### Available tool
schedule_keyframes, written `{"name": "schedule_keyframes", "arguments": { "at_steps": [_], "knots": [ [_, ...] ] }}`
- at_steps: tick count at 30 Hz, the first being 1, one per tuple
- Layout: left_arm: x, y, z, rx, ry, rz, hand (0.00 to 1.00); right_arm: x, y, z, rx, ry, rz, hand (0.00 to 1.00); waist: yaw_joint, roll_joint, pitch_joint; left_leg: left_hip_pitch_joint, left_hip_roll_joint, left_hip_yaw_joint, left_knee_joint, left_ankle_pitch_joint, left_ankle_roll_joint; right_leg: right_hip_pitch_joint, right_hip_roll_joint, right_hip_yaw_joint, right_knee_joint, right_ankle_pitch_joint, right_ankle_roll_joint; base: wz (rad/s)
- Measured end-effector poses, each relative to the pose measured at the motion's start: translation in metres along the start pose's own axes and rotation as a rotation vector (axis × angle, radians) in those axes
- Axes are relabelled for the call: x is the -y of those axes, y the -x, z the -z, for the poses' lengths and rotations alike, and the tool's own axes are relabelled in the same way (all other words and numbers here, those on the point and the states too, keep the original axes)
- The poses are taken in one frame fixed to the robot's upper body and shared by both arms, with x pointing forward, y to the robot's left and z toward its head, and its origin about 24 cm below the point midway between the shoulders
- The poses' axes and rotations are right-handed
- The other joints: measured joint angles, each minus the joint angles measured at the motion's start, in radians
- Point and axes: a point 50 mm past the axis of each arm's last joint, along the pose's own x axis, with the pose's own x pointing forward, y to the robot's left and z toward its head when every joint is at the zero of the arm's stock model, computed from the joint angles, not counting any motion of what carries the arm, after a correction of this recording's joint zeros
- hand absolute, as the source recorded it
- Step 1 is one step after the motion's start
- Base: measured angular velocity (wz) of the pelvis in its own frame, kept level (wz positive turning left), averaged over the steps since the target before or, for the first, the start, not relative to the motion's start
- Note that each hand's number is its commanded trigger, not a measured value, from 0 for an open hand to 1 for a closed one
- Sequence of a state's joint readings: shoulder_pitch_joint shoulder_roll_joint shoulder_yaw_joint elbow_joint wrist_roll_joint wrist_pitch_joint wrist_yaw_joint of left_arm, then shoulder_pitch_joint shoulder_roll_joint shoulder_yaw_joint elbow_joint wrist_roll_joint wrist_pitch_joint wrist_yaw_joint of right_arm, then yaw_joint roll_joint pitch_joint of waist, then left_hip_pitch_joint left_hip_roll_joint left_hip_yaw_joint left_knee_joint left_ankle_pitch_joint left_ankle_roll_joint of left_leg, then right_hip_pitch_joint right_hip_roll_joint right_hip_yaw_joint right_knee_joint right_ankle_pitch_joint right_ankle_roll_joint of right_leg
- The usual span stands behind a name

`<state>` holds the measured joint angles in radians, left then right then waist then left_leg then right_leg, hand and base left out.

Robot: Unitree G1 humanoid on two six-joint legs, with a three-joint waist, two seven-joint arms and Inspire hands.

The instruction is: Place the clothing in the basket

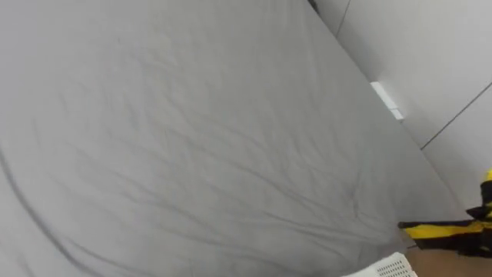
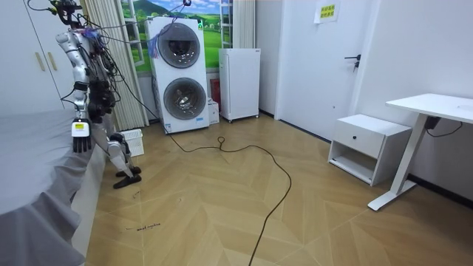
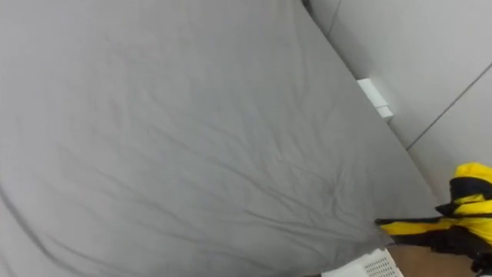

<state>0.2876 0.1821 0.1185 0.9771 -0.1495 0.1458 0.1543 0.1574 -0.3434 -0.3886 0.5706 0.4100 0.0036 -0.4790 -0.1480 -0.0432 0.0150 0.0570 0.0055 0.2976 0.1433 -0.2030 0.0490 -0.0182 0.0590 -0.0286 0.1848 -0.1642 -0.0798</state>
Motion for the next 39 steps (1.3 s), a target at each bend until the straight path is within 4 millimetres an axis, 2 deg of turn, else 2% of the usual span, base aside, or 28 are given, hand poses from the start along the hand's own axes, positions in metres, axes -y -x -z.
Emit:
{"name": "schedule_keyframes", "arguments": {
  "at_steps": [2,4,8,9,15,19,22,23,25,26,32,34,39],
  "knots": [
    [-0.001,0.001,0.005,-0.015,-0.006,-0.005,0.0,0.01,-0.001,0.004,-0.013,0.0,0.033,1.0,-0.02,0.006,0.0018,0.001,0.001,0.005,-0.001,-0.001,-0.001,-0.002,0.002,0.007,0.0,0.0,0.0,-0.1],
    [-0.002,0.001,0.008,-0.025,-0.01,-0.01,0.0,0.014,0.001,0.01,-0.03,0.007,0.044,1.0,-0.022,0.011,0.0004,0.002,0.003,0.022,-0.008,-0.001,-0.002,-0.01,0.008,0.028,0.002,0.0,-0.001,-0.25],
    [-0.004,0.002,0.017,-0.052,-0.018,-0.018,0.0,0.016,0.009,0.032,-0.097,0.016,0.039,1.0,-0.043,0.019,0.0011,-0.001,0.008,0.049,-0.008,-0.003,-0.006,-0.022,0.014,0.051,0.005,0.003,-0.003,-0.19],
    [-0.003,0.002,0.018,-0.06,-0.025,-0.014,0.0,0.017,0.01,0.038,-0.119,0.021,0.04,1.0,-0.047,0.027,-0.0012,-0.008,0.008,0.054,-0.008,-0.003,-0.006,-0.03,0.015,0.056,0.006,0.005,-0.003,-0.19],
    [-0.001,0.002,0.019,-0.079,-0.038,-0.003,0.0,0.012,0.011,0.05,-0.179,0.016,0.035,1.0,-0.066,0.051,-0.0013,-0.05,0.01,0.083,0.0,-0.003,-0.005,-0.09,0.015,0.07,0.031,0.008,-0.002,-0.15],
    [0.008,0.0,0.004,-0.056,-0.075,0.018,0.0,-0.006,0.004,0.043,-0.189,-0.002,0.023,1.0,-0.068,0.08,0.0078,-0.142,0.011,0.105,0.026,-0.003,0.002,-0.196,0.015,0.094,0.072,0.016,0.003,-0.17],
    [0.017,-0.001,-0.004,-0.047,-0.104,0.038,0.0,-0.02,0.0,0.035,-0.185,-0.008,0.008,1.0,-0.068,0.117,0.0047,-0.211,0.011,0.117,0.036,0.003,0.012,-0.267,0.015,0.105,0.084,0.029,0.007,-0.13],
    [0.02,-0.001,-0.006,-0.044,-0.11,0.044,0.0,-0.025,-0.002,0.032,-0.185,-0.01,0.003,1.0,-0.068,0.128,0.0061,-0.23,0.009,0.123,0.038,0.005,0.016,-0.29,0.012,0.107,0.095,0.029,0.007,-0.14],
    [0.024,-0.001,-0.01,-0.034,-0.131,0.054,0.0,-0.029,-0.004,0.03,-0.191,-0.013,0.002,1.0,-0.067,0.142,0.0059,-0.259,0.005,0.126,0.04,0.013,0.02,-0.325,0.008,0.108,0.114,0.029,0.007,-0.03],
    [0.026,-0.002,-0.015,-0.028,-0.142,0.057,0.0,-0.032,-0.005,0.028,-0.193,-0.017,-0.001,1.0,-0.066,0.145,0.005,-0.277,0.0,0.128,0.04,0.022,0.022,-0.35,0.004,0.111,0.125,0.029,0.008,-0.03],
    [0.035,-0.005,-0.031,-0.029,-0.157,0.07,0.0,-0.054,-0.011,0.01,-0.155,0.0,-0.025,1.0,-0.053,0.172,0.007,-0.35,-0.003,0.137,0.062,0.026,0.027,-0.444,0.004,0.134,0.168,0.028,0.009,-0.1],
    [0.039,-0.005,-0.039,-0.016,-0.173,0.076,0.0,-0.054,-0.013,0.01,-0.168,0.007,-0.016,1.0,-0.039,0.179,0.0082,-0.366,-0.004,0.137,0.064,0.027,0.029,-0.465,0.004,0.136,0.18,0.027,0.01,0.03],
    [0.045,-0.004,-0.05,0.023,-0.178,0.091,0.0,-0.062,-0.013,0.01,-0.212,-0.016,-0.02,1.0,-0.035,0.198,0.0119,-0.431,-0.012,0.137,0.082,0.041,0.034,-0.542,-0.008,0.134,0.226,0.02,0.009,0.05]
  ]
}}
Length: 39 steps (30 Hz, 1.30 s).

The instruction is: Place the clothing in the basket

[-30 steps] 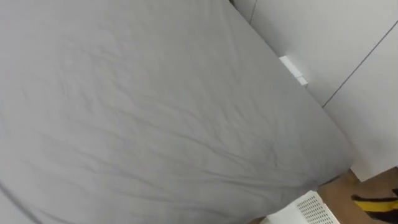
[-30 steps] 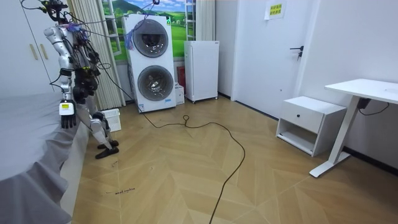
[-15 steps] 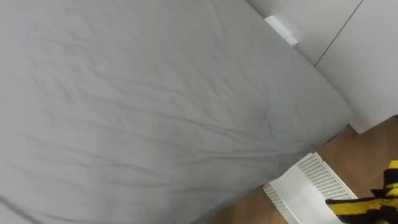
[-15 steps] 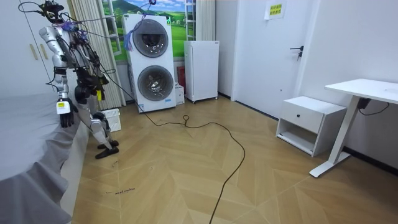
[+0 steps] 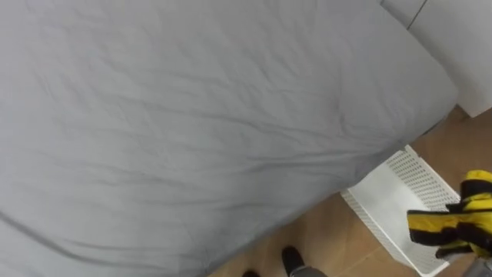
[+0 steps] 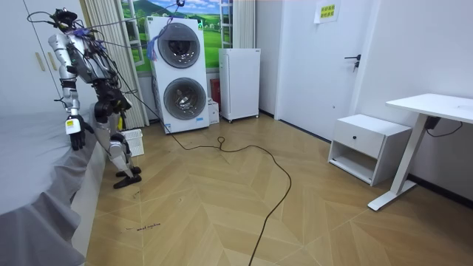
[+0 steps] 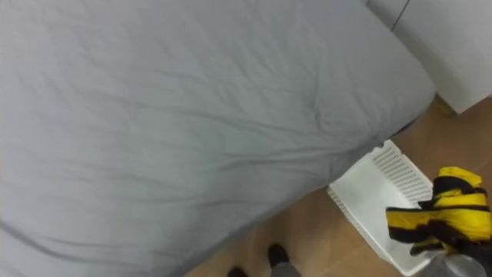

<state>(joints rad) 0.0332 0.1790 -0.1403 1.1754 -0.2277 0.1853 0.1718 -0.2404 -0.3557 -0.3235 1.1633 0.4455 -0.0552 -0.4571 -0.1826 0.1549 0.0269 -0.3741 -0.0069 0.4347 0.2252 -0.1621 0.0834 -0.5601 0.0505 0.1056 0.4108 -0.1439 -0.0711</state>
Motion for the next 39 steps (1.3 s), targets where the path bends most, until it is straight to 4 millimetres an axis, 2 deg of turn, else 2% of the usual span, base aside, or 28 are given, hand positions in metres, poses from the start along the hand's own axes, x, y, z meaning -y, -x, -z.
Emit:
{"name": "schedule_keyframes", "arguments": {
  "at_steps": [2,3,4,5,9,12,17,21,28,34,39],
  "knots": [
    [0.001,0.0,-0.002,0.006,0.009,0.004,0.0,0.0,0.0,0.001,-0.011,-0.011,-0.002,1.0,0.001,0.005,0.0004,-0.01,-0.001,0.0,0.0,0.001,0.0,-0.012,-0.001,-0.002,0.008,-0.004,-0.001,0.07],
    [0.002,0.0,-0.003,0.007,0.017,0.009,0.0,-0.001,0.0,0.001,-0.013,-0.02,-0.002,0.76,0.001,0.01,-0.0003,-0.016,-0.001,0.0,0.002,0.001,0.0,-0.018,-0.002,-0.004,0.009,-0.004,-0.001,0.04],
    [0.002,0.0,-0.003,0.007,0.02,0.011,0.0,-0.001,0.0,0.0,-0.013,-0.021,-0.002,0.17,0.001,0.013,0.0006,-0.018,-0.001,0.0,0.004,0.001,0.0,-0.019,-0.004,-0.009,0.009,-0.004,-0.002,0.07],
    [0.003,0.0,-0.004,0.009,0.023,0.017,0.0,0.0,-0.001,-0.001,-0.013,-0.02,0.002,0.0,0.001,0.018,0.0031,-0.02,-0.001,0.0,0.009,0.001,0.0,-0.019,-0.009,-0.017,0.013,-0.006,-0.004,0.1],
    [0.004,0.0,-0.009,0.028,0.033,0.022,0.0,0.004,-0.002,0.002,-0.036,-0.025,0.018,0.0,0.005,0.022,0.0029,-0.026,-0.004,0.001,0.012,0.001,0.0,-0.027,-0.015,-0.027,0.028,-0.019,-0.004,0.16],
    [0.004,0.0,-0.013,0.041,0.031,0.025,0.0,0.006,-0.003,0.003,-0.054,-0.057,0.025,0.0,0.028,0.022,0.0028,-0.028,-0.004,0.0,0.012,0.001,0.0,-0.028,-0.017,-0.03,0.03,-0.022,-0.005,0.02],
    [0.005,0.001,-0.018,0.057,0.032,0.025,0.0,0.012,-0.005,0.006,-0.078,-0.064,0.029,0.0,0.029,0.024,0.0013,-0.04,-0.007,-0.01,0.016,0.001,0.0,-0.034,-0.029,-0.06,0.038,-0.032,-0.009,0.16],
    [0.005,0.001,-0.019,0.063,0.033,0.026,0.0,0.014,-0.007,0.001,-0.067,-0.072,0.029,0.0,0.033,0.024,0.0012,-0.041,-0.007,-0.01,0.016,0.001,0.0,-0.033,-0.031,-0.067,0.038,-0.035,-0.01,0.06],
    [0.005,0.001,-0.019,0.066,0.034,0.027,0.0,0.017,-0.007,0.004,-0.078,-0.067,0.033,0.0,0.037,0.023,0.0012,-0.041,-0.006,-0.011,0.017,0.001,0.0,-0.033,-0.033,-0.071,0.042,-0.038,-0.012,0.01],
    [0.005,0.001,-0.016,0.069,0.036,0.026,0.0,0.019,-0.008,0.008,-0.085,-0.061,0.014,0.0,0.037,0.017,0.0021,-0.041,-0.007,-0.011,0.024,0.001,0.0,-0.033,-0.033,-0.067,0.045,-0.039,-0.012,0.0],
    [0.002,0.0,-0.016,0.087,0.044,0.019,0.0,0.023,-0.008,0.011,-0.081,-0.058,0.023,0.0,0.037,-0.002,0.0005,-0.037,-0.006,-0.03,0.036,0.001,0.0,-0.021,-0.032,-0.065,0.045,-0.039,-0.012,0.01]
  ]
}}
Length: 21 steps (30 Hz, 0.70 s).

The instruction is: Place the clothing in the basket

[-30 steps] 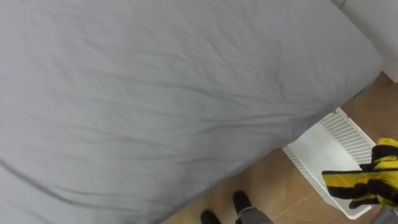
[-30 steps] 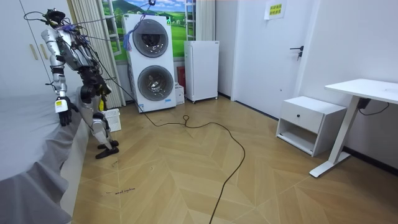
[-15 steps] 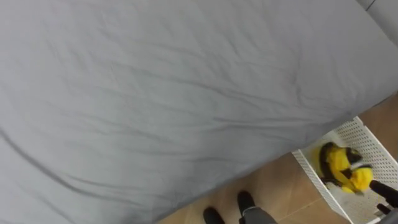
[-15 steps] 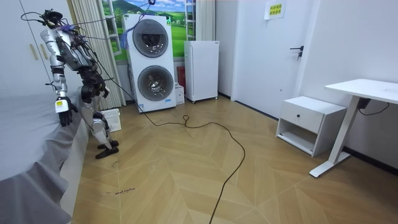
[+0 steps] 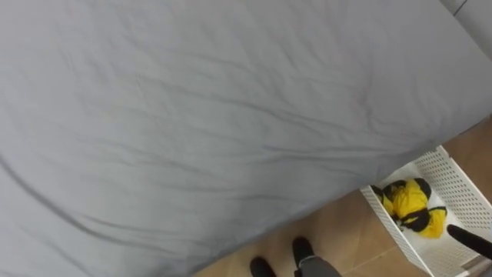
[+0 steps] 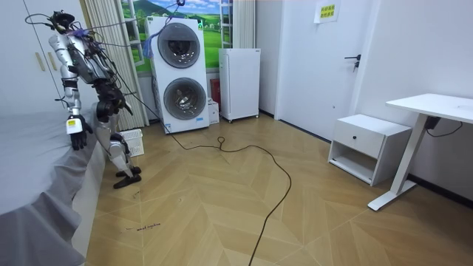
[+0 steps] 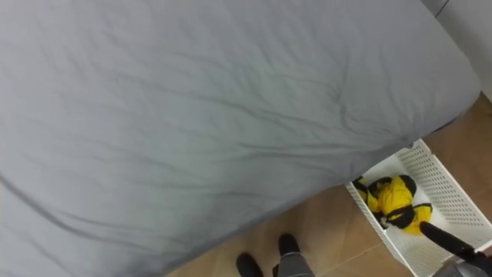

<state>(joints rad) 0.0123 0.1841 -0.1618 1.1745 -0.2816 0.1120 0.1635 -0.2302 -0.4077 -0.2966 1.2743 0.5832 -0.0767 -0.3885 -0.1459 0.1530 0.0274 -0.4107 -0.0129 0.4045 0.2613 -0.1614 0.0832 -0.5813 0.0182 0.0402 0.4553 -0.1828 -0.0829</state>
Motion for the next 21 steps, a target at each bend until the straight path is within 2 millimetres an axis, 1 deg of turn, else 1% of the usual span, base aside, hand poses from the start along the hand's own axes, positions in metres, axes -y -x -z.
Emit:
{"name": "schedule_keyframes", "arguments": {
  "at_steps": [2,4,7,8,9,11,12,13,15,16,17,18,19,21],
  "knots": [
    [-0.004,0.0,0.002,0.005,0.0,-0.009,0.0,0.006,-0.001,0.004,-0.002,0.007,0.009,0.0,-0.001,-0.011,0.0,0.011,0.001,-0.018,0.009,0.0,0.0,0.021,0.001,-0.004,-0.009,0.0,0.0,0.08],
    [-0.006,0.0,0.003,0.007,0.0,-0.013,0.0,0.011,-0.001,0.008,0.0,0.015,0.019,0.0,-0.002,-0.015,-0.0004,0.024,0.001,-0.033,0.008,0.0,0.0,0.045,0.001,-0.013,-0.022,0.0,0.0,0.13],
    [-0.009,0.0,0.007,0.009,0.001,-0.019,0.0,0.016,-0.001,0.014,-0.009,0.027,0.015,0.0,0.001,-0.029,-0.0017,0.05,0.001,-0.043,0.006,0.0,0.0,0.078,-0.001,-0.022,-0.031,0.0,0.0,0.07],
    [-0.011,0.001,0.011,0.004,0.003,-0.021,0.0,0.019,-0.001,0.021,-0.02,0.029,0.013,0.0,0.012,-0.037,-0.0041,0.067,0.003,-0.05,0.004,0.0,-0.001,0.102,0.001,-0.026,-0.044,0.002,-0.002,0.09],
    [-0.012,0.001,0.01,0.013,0.01,-0.021,0.0,0.02,0.0,0.028,-0.036,0.034,0.008,0.0,0.016,-0.044,-0.0052,0.085,0.006,-0.051,0.005,0.0,-0.001,0.13,0.001,-0.033,-0.059,0.003,-0.002,0.12],
    [-0.014,0.001,0.012,0.012,0.013,-0.021,0.0,0.022,0.003,0.039,-0.061,0.045,0.001,0.0,0.015,-0.05,-0.0057,0.116,0.008,-0.057,0.002,0.0,-0.001,0.176,0.001,-0.054,-0.083,0.005,-0.002,0.22],
    [-0.015,0.001,0.013,0.01,0.008,-0.022,0.0,0.021,0.004,0.042,-0.067,0.046,-0.004,0.0,0.018,-0.054,-0.0064,0.13,0.007,-0.058,-0.005,0.0,-0.001,0.192,0.0,-0.06,-0.088,0.004,-0.002,0.25],
    [-0.015,0.001,0.015,0.008,-0.012,-0.025,0.0,0.02,0.006,0.049,-0.081,0.047,-0.013,0.0,0.022,-0.06,-0.0092,0.156,0.008,-0.058,-0.022,0.0,-0.001,0.22,-0.001,-0.073,-0.102,0.004,-0.003,0.25],
    [-0.016,0.002,0.017,0.017,-0.05,-0.026,0.0,0.014,0.01,0.057,-0.102,0.032,-0.045,0.0,0.018,-0.066,-0.012,0.197,0.006,-0.082,-0.042,0.001,-0.004,0.272,-0.001,-0.1,-0.134,0.006,-0.002,0.35],
    [-0.016,0.002,0.017,0.02,-0.064,-0.028,0.0,0.013,0.011,0.06,-0.108,0.039,-0.053,0.0,0.02,-0.071,-0.0129,0.205,0.006,-0.084,-0.044,0.001,-0.004,0.283,-0.001,-0.102,-0.137,0.005,0.0,0.36],
    [-0.017,0.003,0.018,0.031,-0.097,-0.032,0.0,0.012,0.014,0.07,-0.123,0.072,-0.069,0.0,0.022,-0.079,-0.0138,0.226,0.006,-0.089,-0.049,0.001,-0.005,0.309,-0.002,-0.119,-0.154,0.005,0.0,0.3],
    [-0.017,0.004,0.019,0.036,-0.111,-0.034,0.0,0.01,0.017,0.075,-0.129,0.088,-0.085,0.0,0.022,-0.084,-0.0148,0.234,0.006,-0.095,-0.051,0.001,-0.005,0.325,-0.003,-0.131,-0.165,0.005,0.0,0.45],
    [-0.018,0.004,0.019,0.043,-0.121,-0.037,0.0,0.007,0.021,0.083,-0.138,0.118,-0.123,0.0,0.028,-0.094,-0.0175,0.256,0.004,-0.109,-0.06,0.0,-0.007,0.356,-0.003,-0.144,-0.182,0.005,0.001,0.42],
    [-0.019,0.004,0.02,0.05,-0.125,-0.048,0.0,0.009,0.029,0.104,-0.188,0.16,-0.172,0.0,0.061,-0.117,-0.0215,0.308,0.002,-0.111,-0.086,-0.001,-0.012,0.41,-0.001,-0.155,-0.202,0.001,0.004,0.26]
  ]
}}
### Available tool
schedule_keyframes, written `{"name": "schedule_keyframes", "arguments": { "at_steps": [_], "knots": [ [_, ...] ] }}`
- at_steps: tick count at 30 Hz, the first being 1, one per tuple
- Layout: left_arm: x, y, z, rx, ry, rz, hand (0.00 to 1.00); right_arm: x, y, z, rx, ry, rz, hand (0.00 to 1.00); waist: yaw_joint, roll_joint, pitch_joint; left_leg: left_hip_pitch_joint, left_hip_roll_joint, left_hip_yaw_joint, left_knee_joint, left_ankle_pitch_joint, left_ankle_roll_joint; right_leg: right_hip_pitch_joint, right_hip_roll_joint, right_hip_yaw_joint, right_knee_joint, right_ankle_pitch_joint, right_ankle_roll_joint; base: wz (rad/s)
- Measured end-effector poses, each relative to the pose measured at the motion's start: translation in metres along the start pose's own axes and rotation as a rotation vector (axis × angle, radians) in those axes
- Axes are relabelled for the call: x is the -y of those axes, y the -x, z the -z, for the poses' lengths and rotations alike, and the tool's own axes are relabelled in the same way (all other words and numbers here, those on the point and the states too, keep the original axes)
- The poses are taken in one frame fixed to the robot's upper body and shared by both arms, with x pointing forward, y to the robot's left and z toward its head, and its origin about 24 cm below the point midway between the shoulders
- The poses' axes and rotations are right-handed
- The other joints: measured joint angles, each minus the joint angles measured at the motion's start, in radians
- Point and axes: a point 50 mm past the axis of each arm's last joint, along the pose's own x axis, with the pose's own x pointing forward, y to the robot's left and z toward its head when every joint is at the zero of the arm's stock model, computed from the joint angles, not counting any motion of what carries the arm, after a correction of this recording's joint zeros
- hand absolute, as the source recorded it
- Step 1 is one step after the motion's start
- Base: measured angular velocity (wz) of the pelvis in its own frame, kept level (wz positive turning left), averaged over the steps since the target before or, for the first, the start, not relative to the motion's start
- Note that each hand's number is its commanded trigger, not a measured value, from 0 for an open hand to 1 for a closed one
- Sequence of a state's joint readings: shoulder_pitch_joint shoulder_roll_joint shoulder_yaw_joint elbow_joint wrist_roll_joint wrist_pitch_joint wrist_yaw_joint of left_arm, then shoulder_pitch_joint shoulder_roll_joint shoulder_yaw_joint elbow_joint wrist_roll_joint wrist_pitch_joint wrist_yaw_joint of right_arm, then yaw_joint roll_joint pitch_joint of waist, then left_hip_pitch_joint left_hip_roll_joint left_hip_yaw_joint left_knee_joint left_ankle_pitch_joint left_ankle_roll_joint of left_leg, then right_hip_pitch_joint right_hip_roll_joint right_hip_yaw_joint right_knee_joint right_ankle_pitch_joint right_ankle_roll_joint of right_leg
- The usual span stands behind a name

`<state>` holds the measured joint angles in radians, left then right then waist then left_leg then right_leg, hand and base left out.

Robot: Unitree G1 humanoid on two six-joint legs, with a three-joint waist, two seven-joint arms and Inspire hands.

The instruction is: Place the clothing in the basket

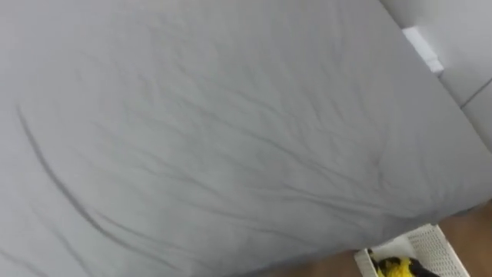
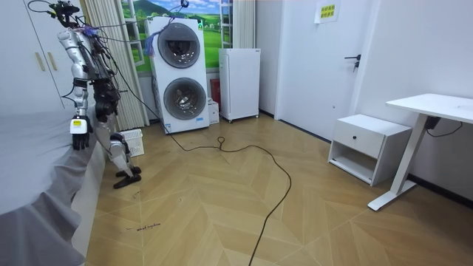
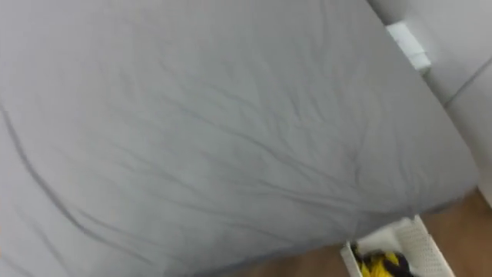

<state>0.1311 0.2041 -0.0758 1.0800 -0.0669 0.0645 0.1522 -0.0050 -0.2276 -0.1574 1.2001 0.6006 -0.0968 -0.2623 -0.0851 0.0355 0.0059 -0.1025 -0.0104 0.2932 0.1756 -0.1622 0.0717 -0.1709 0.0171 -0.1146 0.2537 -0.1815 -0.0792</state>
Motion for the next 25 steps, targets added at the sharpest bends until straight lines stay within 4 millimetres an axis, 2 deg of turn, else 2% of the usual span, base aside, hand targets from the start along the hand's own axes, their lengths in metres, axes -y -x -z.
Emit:
{"name": "schedule_keyframes", "arguments": {
  "at_steps": [1,3,7,11,14,21,25],
  "knots": [
    [0.0,0.0,0.0,-0.001,0.007,-0.005,0.0,-0.001,0.001,0.004,-0.011,0.001,-0.011,0.0,0.005,-0.005,-0.0003,0.011,-0.001,-0.003,-0.004,0.0,-0.001,0.012,0.0,-0.004,-0.005,0.0,0.0,0.2],
    [0.003,0.001,0.002,-0.008,0.031,-0.022,0.0,-0.005,0.004,0.017,-0.039,0.032,-0.055,0.0,0.007,-0.017,-0.0067,0.039,-0.005,-0.033,-0.012,-0.002,-0.003,0.063,-0.003,-0.035,-0.035,0.002,0.003,0.33],
    [0.005,0.002,0.005,-0.01,0.063,-0.036,0.0,-0.013,0.009,0.034,-0.096,0.075,-0.125,0.0,0.012,-0.037,-0.0045,0.072,-0.008,-0.058,-0.013,-0.005,-0.007,0.114,-0.006,-0.066,-0.057,0.0,0.003,0.23],
    [0.007,0.002,0.004,-0.001,0.064,-0.033,0.0,-0.016,0.011,0.039,-0.109,0.105,-0.167,0.0,0.019,-0.038,-0.0042,0.082,-0.014,-0.084,-0.012,-0.005,-0.007,0.137,-0.01,-0.084,-0.069,-0.003,0.004,0.15],
    [0.008,0.002,0.005,-0.002,0.065,-0.029,0.0,-0.017,0.012,0.043,-0.121,0.139,-0.198,0.0,0.029,-0.04,0.0001,0.102,-0.019,-0.105,-0.012,-0.005,-0.007,0.164,-0.013,-0.093,-0.076,-0.008,0.006,0.08],
    [0.014,0.003,0.005,0.002,0.06,-0.017,0.0,-0.022,0.017,0.054,-0.14,0.276,-0.272,0.0,0.062,-0.042,0.0026,0.132,-0.021,-0.106,-0.014,-0.007,-0.01,0.198,-0.014,-0.092,-0.087,-0.011,0.009,0.01],
    [0.014,0.003,0.005,0.002,0.058,-0.017,0.0,-0.023,0.018,0.058,-0.146,0.309,-0.286,0.0,0.064,-0.044,0.0045,0.138,-0.021,-0.107,-0.014,-0.007,-0.01,0.203,-0.014,-0.091,-0.087,-0.011,0.008,0.0]
  ]
}}
